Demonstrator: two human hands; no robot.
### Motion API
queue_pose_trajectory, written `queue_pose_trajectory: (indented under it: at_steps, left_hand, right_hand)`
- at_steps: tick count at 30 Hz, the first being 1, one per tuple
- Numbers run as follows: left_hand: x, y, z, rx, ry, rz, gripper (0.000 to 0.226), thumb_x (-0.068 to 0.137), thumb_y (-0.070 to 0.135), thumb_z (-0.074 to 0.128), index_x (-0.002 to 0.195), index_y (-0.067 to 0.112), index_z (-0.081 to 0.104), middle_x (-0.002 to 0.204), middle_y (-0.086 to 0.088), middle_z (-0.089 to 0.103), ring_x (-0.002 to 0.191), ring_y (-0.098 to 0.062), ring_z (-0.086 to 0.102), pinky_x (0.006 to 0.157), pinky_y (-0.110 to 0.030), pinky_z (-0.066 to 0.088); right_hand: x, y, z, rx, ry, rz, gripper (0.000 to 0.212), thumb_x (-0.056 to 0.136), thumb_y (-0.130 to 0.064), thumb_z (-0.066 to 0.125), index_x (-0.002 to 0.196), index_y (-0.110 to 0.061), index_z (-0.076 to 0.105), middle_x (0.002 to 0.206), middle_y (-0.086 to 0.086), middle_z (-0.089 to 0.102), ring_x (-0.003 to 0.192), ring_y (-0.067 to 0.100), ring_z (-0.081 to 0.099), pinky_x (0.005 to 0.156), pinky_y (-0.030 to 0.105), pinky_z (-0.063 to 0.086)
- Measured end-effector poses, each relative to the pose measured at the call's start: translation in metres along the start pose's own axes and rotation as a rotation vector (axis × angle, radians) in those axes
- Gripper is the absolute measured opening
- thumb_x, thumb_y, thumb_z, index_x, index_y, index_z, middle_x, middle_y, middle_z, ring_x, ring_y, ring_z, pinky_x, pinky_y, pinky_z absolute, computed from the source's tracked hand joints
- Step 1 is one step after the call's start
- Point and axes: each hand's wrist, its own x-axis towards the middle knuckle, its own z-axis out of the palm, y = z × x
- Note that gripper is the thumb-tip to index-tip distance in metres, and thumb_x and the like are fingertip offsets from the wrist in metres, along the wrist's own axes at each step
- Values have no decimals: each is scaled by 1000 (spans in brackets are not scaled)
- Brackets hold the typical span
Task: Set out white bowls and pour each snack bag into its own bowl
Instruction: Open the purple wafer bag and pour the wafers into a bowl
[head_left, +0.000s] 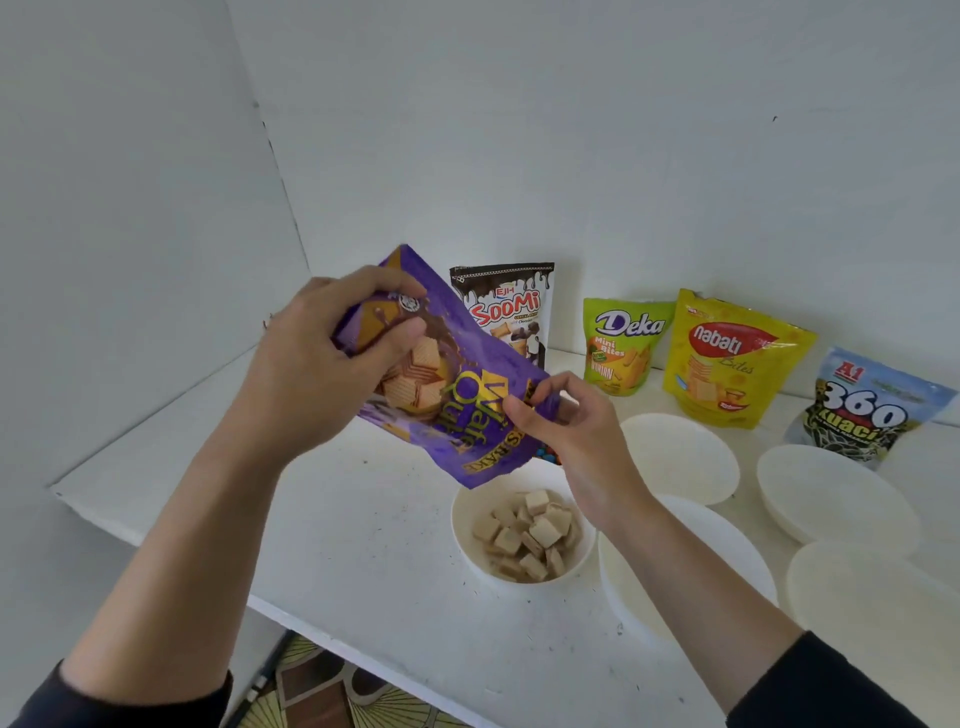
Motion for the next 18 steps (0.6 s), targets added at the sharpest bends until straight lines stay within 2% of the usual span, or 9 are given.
queue_pose_trajectory:
  at_steps: [2, 4, 5, 8, 12, 14, 18]
  left_hand:
    - [-5, -4, 12, 41, -48, -7, 21, 89, 39, 70, 107, 49, 66, 110, 3, 64, 101, -7, 64, 87, -27, 55]
    - [-10, -7, 23, 78, -101, -15, 22, 89, 39, 69, 108, 49, 66, 111, 5, 60, 101, -1, 60, 79, -6, 45]
    - [-11, -8, 28, 90, -127, -23, 21, 90, 40, 68, 109, 49, 66, 110, 6, 58, 101, -1, 58, 74, -2, 42]
    - [-11, -10, 33, 107, -171, -36, 20, 92, 42, 67, 111, 49, 65, 108, 8, 54, 102, -6, 58, 73, -8, 45]
    - [-6, -6, 30, 100, -138, 22, 20, 93, 38, 68, 110, 47, 67, 106, 8, 54, 99, -6, 59, 82, -25, 54]
    - [-1, 1, 24, 94, -113, 45, 20, 92, 37, 69, 109, 47, 67, 105, 6, 55, 98, -5, 59, 83, -25, 54]
    - [8, 16, 8, 99, -56, 119, 22, 90, 37, 71, 109, 47, 68, 106, 5, 56, 98, -3, 60, 82, -20, 51]
  right_hand:
    - [-4, 14, -6, -12, -3, 57, 41, 63, -33, 92, 77, -16, 57, 98, 21, 74, 100, 33, 72, 82, 45, 58]
    - [-7, 26, -12, -36, -4, 111, 45, 59, -35, 95, 75, -17, 57, 101, 29, 69, 99, 33, 71, 88, 50, 56]
    - [-8, 30, -15, -36, -6, 137, 45, 60, -32, 94, 76, -16, 56, 100, 29, 69, 97, 32, 71, 87, 49, 56]
    - [-11, 35, -17, -20, -3, 189, 38, 68, -22, 88, 78, -13, 52, 99, 19, 71, 94, 26, 75, 77, 40, 58]
    - [-10, 32, -16, 2, 1, 171, 41, 63, -27, 88, 78, -13, 52, 103, 26, 72, 96, 28, 75, 89, 50, 57]
    - [-9, 27, -14, 25, 0, 133, 39, 64, -25, 87, 77, -13, 52, 98, 21, 73, 95, 27, 74, 89, 48, 56]
    - [-5, 15, -10, 92, -14, 38, 29, 76, -14, 81, 77, -12, 52, 90, 11, 74, 91, 25, 73, 79, 37, 57]
